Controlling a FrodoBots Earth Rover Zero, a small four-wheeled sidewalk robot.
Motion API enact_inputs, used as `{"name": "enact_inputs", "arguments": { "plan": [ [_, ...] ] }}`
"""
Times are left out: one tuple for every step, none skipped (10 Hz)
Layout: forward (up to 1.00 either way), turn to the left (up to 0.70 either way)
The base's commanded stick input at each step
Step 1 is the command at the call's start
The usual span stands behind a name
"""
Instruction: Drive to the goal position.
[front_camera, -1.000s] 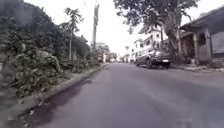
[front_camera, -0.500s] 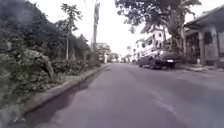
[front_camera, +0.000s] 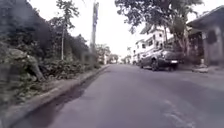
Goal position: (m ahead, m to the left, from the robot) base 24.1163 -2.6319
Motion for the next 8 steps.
{"name": "enact_inputs", "arguments": {
  "plan": [
    [1.00, -0.19],
    [1.00, 0.00],
    [1.00, 0.00],
    [1.00, 0.00],
    [1.00, 0.00],
    [1.00, 0.00],
    [1.00, 0.00],
    [1.00, 0.00]
  ]
}}
